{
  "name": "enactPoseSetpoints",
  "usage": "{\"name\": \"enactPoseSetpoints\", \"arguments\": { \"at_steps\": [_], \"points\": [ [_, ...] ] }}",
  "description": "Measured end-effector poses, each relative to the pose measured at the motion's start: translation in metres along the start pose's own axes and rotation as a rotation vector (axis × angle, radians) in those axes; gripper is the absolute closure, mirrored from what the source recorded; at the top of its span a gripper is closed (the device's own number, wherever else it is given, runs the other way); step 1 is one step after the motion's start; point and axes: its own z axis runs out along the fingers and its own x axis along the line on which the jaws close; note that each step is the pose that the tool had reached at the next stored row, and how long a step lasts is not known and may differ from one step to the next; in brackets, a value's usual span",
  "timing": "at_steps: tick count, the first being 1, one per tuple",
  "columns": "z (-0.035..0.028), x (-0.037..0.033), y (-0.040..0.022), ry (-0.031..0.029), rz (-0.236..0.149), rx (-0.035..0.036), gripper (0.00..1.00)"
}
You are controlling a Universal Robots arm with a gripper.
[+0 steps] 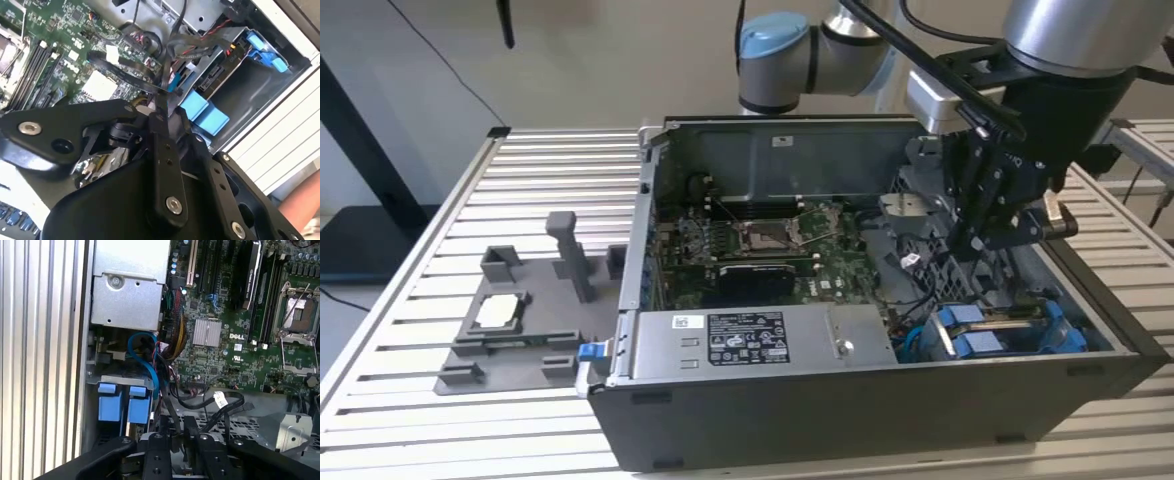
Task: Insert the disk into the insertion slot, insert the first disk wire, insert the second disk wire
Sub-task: 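Insert the second disk wire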
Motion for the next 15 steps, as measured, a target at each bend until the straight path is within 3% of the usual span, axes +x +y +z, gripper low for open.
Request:
{"name": "enactPoseSetpoints", "arguments": {
  "at_steps": [1, 2, 7, 11, 15],
  "points": [
    [0.0003, 0.0, 0.0, 0.0, 0.0, 0.0007, 0.72],
    [0.0007, 0.0002, 0.0001, -0.0001, 0.0, 0.0012, 0.79],
    [0.0031, 0.0043, -0.0025, -0.0003, -0.001, -0.0011, 0.84],
    [0.0062, 0.011, -0.0112, -0.0023, 0.0, -0.0162, 0.84],
    [0.0094, 0.0164, -0.016, -0.0041, 0.001, -0.0345, 0.84]
  ]
}}
